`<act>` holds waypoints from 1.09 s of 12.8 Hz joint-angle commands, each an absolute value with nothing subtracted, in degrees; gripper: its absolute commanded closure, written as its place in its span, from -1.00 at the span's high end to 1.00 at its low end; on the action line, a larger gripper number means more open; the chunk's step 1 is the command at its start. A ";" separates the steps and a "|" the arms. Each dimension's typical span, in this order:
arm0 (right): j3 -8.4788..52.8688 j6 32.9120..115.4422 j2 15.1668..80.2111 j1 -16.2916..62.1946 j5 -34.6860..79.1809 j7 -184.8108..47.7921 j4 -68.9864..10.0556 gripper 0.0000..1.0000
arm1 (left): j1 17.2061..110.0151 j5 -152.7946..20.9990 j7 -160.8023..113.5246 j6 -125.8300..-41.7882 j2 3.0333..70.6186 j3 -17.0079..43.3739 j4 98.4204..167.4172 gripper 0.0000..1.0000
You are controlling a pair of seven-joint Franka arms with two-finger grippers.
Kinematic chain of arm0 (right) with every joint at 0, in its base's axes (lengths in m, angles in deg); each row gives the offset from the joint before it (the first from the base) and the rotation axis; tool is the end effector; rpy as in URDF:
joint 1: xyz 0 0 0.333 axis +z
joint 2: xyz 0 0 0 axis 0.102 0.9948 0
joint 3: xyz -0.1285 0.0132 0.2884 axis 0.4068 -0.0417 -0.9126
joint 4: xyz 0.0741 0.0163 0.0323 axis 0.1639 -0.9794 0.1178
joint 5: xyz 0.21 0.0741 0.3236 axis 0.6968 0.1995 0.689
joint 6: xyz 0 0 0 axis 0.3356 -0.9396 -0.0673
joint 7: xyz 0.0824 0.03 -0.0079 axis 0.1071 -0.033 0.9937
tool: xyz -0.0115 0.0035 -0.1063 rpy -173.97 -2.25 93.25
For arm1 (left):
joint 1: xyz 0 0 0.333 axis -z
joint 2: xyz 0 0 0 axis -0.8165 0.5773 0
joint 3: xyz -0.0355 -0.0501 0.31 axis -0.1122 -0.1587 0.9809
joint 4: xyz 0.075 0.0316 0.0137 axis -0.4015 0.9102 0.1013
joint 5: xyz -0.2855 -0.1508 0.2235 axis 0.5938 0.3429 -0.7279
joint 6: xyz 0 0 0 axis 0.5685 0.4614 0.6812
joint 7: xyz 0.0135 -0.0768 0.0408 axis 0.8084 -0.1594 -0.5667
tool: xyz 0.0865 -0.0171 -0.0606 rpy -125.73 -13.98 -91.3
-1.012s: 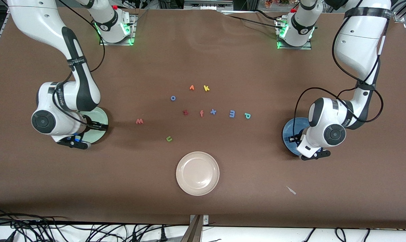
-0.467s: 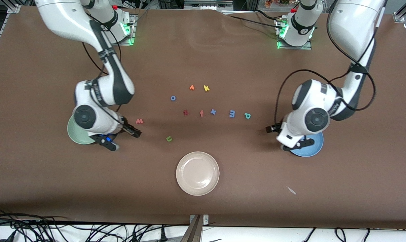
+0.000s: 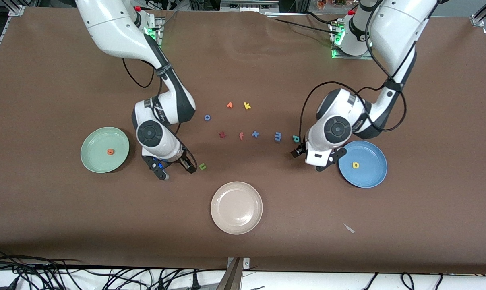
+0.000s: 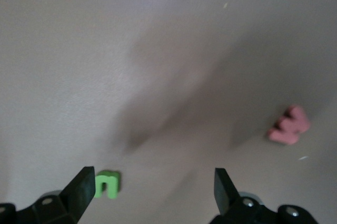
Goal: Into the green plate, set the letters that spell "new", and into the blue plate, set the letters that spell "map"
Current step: 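Reach the right gripper to green n while the left gripper reaches teal p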
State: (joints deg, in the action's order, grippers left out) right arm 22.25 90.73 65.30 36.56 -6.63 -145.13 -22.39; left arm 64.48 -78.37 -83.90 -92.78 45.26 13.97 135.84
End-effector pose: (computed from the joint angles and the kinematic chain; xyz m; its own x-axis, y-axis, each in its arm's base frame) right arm 0.6234 0.3063 0.2093 0.6358 -0.7707 -0.0424 -0.7714 -0.6364 -0.0004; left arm 0.5751 -0.2786 0.2205 0.7563 0.6299 -0.1769 0.6242 -0.7757 -0.0935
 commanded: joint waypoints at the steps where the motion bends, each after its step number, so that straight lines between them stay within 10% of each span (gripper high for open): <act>1: 22.72 90.74 69.30 38.19 -5.81 -150.87 -17.20 1.00 | 64.67 -78.67 -90.99 -95.67 43.99 13.40 139.99 1.00; 9: 22.46 91.01 73.97 39.43 -5.90 -152.73 -12.62 0.81 | 67.13 -79.72 -107.00 -100.94 43.46 12.52 144.82 1.00; 12: 22.46 94.16 74.67 39.43 -5.90 -151.94 -12.62 0.20 | 66.79 -79.72 -109.74 -102.34 43.81 12.61 145.00 0.32; 14: 22.46 94.17 74.76 39.43 -5.90 -151.50 -12.62 -0.37 | 65.46 -79.81 -109.65 -104.18 44.16 12.96 145.35 0.21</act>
